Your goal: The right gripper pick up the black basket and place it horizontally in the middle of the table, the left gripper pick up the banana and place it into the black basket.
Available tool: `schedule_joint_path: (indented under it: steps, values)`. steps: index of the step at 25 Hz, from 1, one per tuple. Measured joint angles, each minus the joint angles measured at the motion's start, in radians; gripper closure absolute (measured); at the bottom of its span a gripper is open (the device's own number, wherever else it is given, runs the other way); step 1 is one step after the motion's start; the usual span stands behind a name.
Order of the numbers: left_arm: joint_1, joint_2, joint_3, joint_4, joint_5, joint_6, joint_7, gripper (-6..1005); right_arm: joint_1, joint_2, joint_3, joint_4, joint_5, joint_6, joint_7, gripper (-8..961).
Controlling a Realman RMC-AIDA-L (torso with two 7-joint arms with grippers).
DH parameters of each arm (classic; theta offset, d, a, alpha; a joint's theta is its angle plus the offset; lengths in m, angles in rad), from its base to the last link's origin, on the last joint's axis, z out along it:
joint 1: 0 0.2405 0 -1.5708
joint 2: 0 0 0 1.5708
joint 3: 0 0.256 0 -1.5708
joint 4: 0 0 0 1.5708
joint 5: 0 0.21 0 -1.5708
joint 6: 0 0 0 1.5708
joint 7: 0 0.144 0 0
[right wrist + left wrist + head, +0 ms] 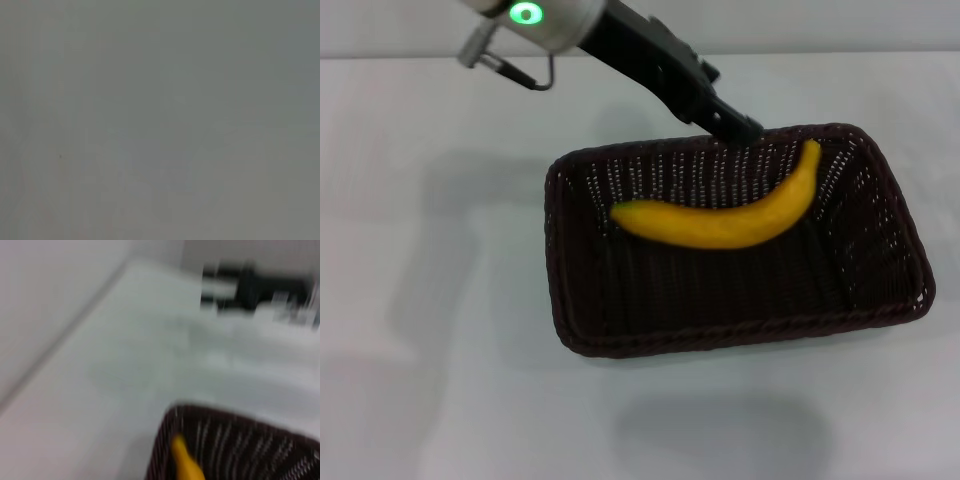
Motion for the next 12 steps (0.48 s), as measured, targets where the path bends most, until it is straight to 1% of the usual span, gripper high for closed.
schedule_joint_path:
  steps: [1,2,3,4,5,6,8,9,10,11,12]
  values:
    - [0.0,0.0,0.0,0.0,0.0,0.0,0.0,166,-0.003,0.0,0.0,-0.001,0.003,0.006,-0.004,208]
    - [0.063,0.001,0.0,0.058,-0.046,0.032,0.03,154,-0.007,0.0,0.0,-0.004,0.006,0.011,-0.008,208]
    - [0.155,0.001,0.0,0.13,-0.085,0.088,0.068,142,-0.011,0.001,0.0,-0.005,0.01,0.02,-0.016,208]
    - [0.2,0.0,0.0,0.164,-0.106,0.125,0.091,130,-0.012,0.001,0.0,-0.005,0.012,0.025,-0.019,208]
    - [0.264,0.0,0.0,0.202,-0.13,0.178,0.122,118,-0.014,0.001,0.0,-0.003,0.015,0.031,-0.025,208]
    - [0.313,0.0,0.0,0.225,-0.16,0.218,0.151,118,-0.015,0.001,-0.001,-0.001,0.016,0.034,-0.031,208]
    - [0.404,0.0,0.0,0.251,-0.224,0.299,0.219,118,-0.022,0.002,-0.002,0.0,0.017,0.046,-0.047,208]
    - [0.478,-0.001,0.001,0.259,-0.281,0.36,0.29,118,-0.027,0.003,-0.001,0.001,0.018,0.053,-0.055,208]
    - [0.514,-0.001,0.002,0.261,-0.314,0.392,0.332,118,-0.029,0.003,0.0,0.001,0.019,0.059,-0.06,208]
    - [0.616,-0.005,0.008,0.258,-0.411,0.48,0.456,118,-0.032,0.004,0.001,0.005,0.02,0.064,-0.065,208]
    - [0.616,-0.005,0.008,0.258,-0.411,0.48,0.456,118,-0.032,0.004,0.001,0.012,0.023,0.066,-0.067,208]
